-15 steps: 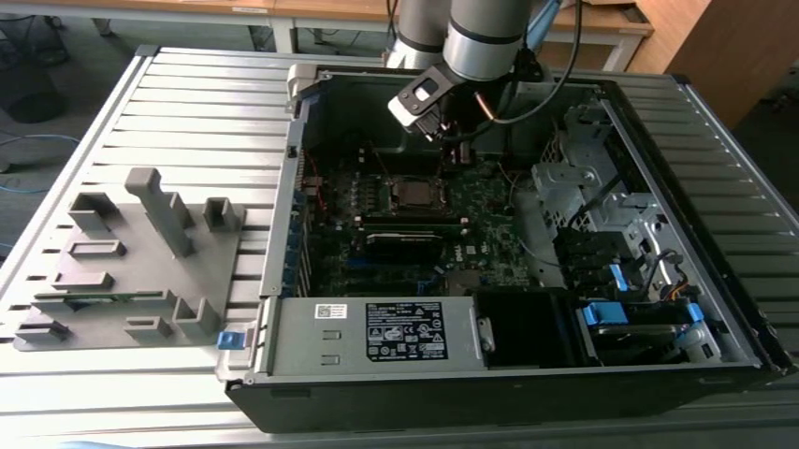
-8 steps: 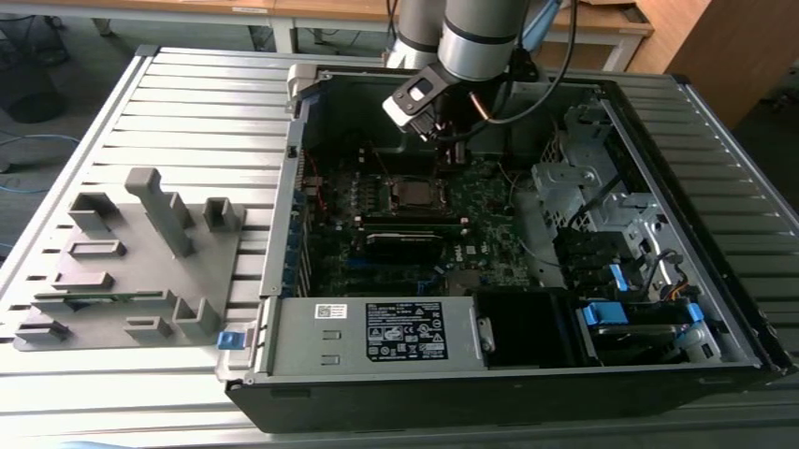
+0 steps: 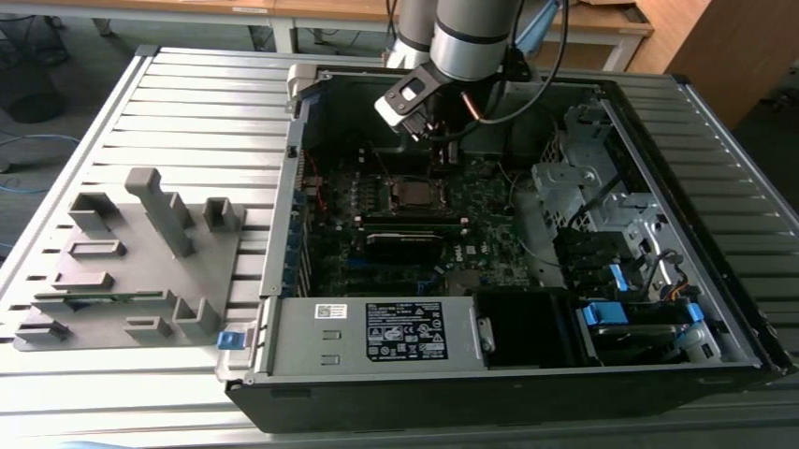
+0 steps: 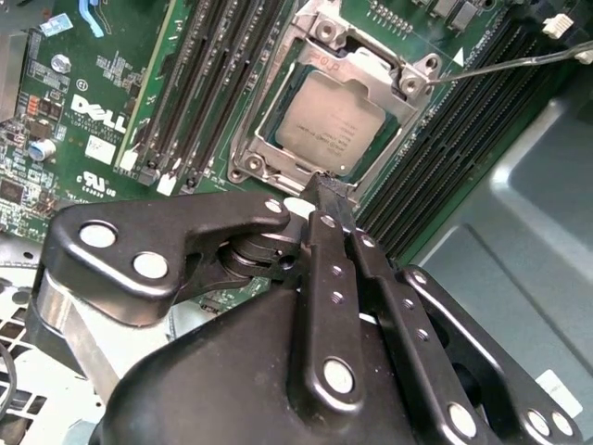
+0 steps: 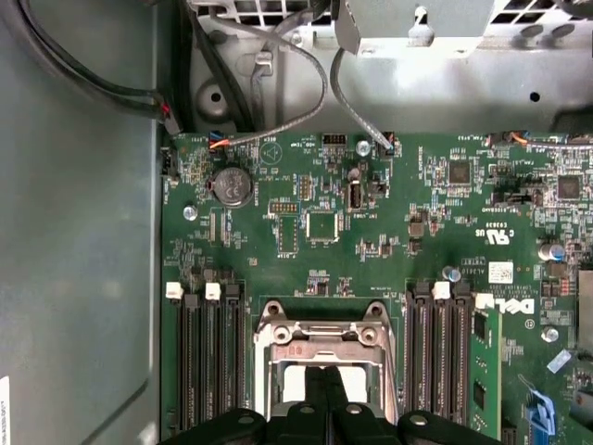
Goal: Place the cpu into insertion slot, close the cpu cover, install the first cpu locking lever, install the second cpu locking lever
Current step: 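Close the cpu cover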
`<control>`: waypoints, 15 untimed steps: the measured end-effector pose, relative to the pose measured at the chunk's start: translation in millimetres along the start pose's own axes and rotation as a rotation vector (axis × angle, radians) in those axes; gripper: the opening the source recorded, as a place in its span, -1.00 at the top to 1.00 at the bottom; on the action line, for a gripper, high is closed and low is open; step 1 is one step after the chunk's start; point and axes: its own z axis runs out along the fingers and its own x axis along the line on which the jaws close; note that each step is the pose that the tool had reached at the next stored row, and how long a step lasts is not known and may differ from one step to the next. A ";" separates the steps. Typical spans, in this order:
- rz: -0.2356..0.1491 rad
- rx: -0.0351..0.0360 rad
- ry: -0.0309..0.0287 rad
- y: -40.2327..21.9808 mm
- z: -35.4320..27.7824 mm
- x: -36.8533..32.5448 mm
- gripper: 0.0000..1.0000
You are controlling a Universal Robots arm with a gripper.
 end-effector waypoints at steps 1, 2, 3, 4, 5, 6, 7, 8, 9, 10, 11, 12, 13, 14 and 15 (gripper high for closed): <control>0.000 0.0000 0.0000 0.0 0.0 0.0 0.80; 0.000 0.0000 -0.0001 0.0 0.0 0.0 0.80; 0.000 0.0001 -0.0001 0.0 0.0 0.0 0.80; 0.000 0.0001 -0.0001 -0.1 0.0 0.0 0.80; 0.000 0.0000 0.0000 -0.1 0.0 0.0 0.80; 0.000 0.0000 0.0000 -0.1 0.0 0.0 0.80; 0.000 0.0000 -0.0001 -0.1 0.0 0.0 0.80; -0.001 0.0000 0.0000 -0.1 0.0 0.0 0.80; -0.003 0.0001 -0.0001 -0.1 0.0 0.0 0.80; -0.006 0.0002 -0.0002 -0.1 0.0 0.0 0.80; -0.012 0.0003 -0.0002 -0.1 0.0 0.0 0.80; -0.018 0.0004 -0.0002 -0.2 0.0 0.0 0.80; -0.026 0.0006 -0.0003 -0.2 -0.1 -0.1 0.80; -0.037 0.0009 -0.0005 -0.2 -0.1 -0.1 0.80; -0.051 0.0012 -0.0005 -0.2 0.0 0.0 0.80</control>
